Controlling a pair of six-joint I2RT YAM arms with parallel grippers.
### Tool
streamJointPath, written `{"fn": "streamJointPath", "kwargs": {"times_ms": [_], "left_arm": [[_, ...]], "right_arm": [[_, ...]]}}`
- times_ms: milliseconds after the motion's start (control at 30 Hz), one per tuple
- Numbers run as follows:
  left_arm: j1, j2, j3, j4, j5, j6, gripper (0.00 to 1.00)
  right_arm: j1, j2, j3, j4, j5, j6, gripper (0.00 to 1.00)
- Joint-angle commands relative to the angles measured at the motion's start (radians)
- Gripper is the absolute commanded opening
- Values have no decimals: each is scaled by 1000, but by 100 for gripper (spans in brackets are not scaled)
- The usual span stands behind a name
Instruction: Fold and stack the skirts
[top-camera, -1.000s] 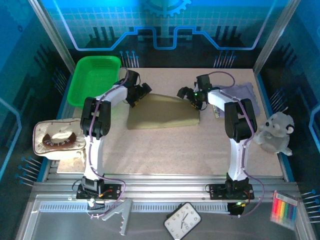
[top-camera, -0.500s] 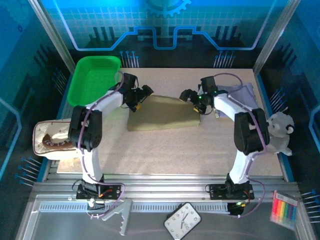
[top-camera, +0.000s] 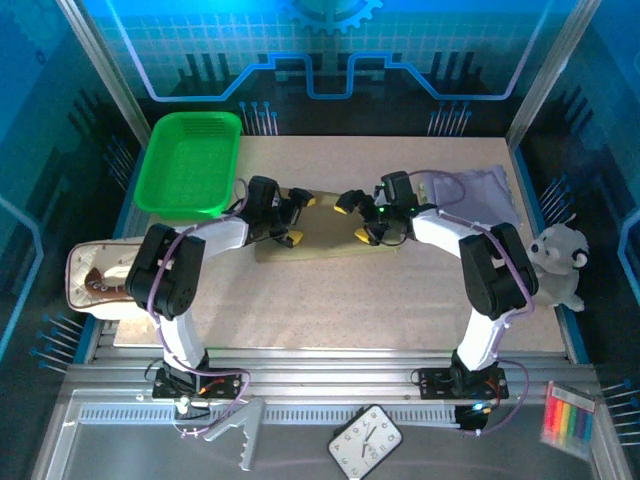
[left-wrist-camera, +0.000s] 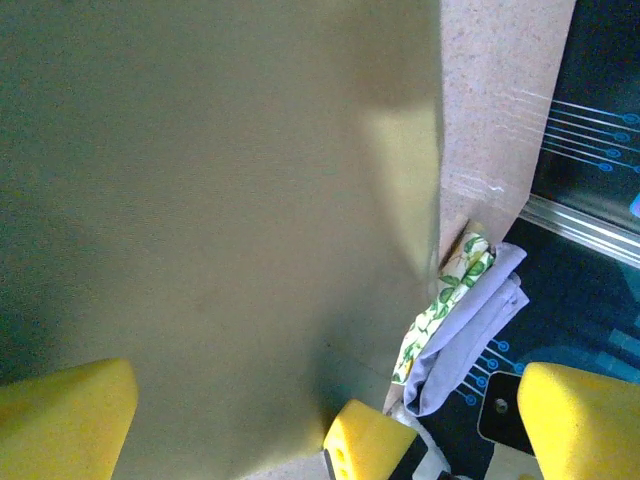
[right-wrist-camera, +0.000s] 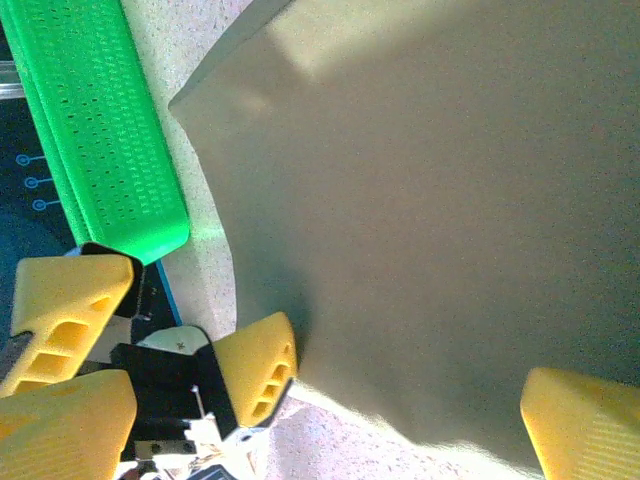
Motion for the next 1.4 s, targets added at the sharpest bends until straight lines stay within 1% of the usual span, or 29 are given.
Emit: {"fn": "streamJointPath", "kwargs": {"times_ms": [0, 133, 233, 333, 467, 533, 600, 700, 733, 800, 900, 933, 1033, 1133, 1200, 1267, 1367], "left_arm": [[-3, -10, -71, 31, -25, -65, 99], [6, -7, -133, -29, -56, -27, 99], [31, 9, -177, -36, -76, 1, 99], [54, -5, -205, -59, -105, 41, 99], [63, -52, -213, -152, -151, 109, 99], [64, -82, -216, -155, -144, 126, 99], [63, -111, -210, -150, -112, 136, 99], [60, -183, -188, -146, -50, 144, 99], [57, -213, -184, -155, -48, 149, 99], [54, -278, -183, -204, -76, 168, 99], [54, -317, -191, -270, -103, 189, 99], [54, -316, -186, -288, -98, 194, 99], [37, -308, -137, -350, -82, 233, 99], [-1, -283, -39, -431, -93, 305, 99], [-28, -244, 26, -461, -77, 330, 99], [-52, -198, 73, -454, -49, 337, 99], [-90, -116, 151, -461, -26, 355, 99]], "right_arm": [[11, 27, -53, 50, 34, 72, 100], [-13, 32, -118, 31, 43, 53, 100], [-46, 14, -158, -7, 68, 3, 100], [-88, -22, -176, -95, 114, -85, 100], [-150, -89, -203, -196, 172, -176, 100], [-173, -119, -214, -225, 189, -207, 100], [-188, -134, -213, -256, 203, -242, 100], [-205, -126, -196, -278, 153, -273, 100], [-205, -129, -193, -278, 138, -277, 100], [-205, -150, -187, -271, 104, -285, 100], [-205, -193, -163, -309, 75, -306, 100], [-204, -211, -156, -337, 88, -307, 100], [-206, -287, -172, -438, 220, -263, 100], [-219, -358, -264, -416, 275, -192, 100], [-229, -383, -315, -375, 255, -156, 100], [-232, -384, -341, -352, 221, -134, 100], [-232, -372, -387, -263, 164, -90, 94]]}}
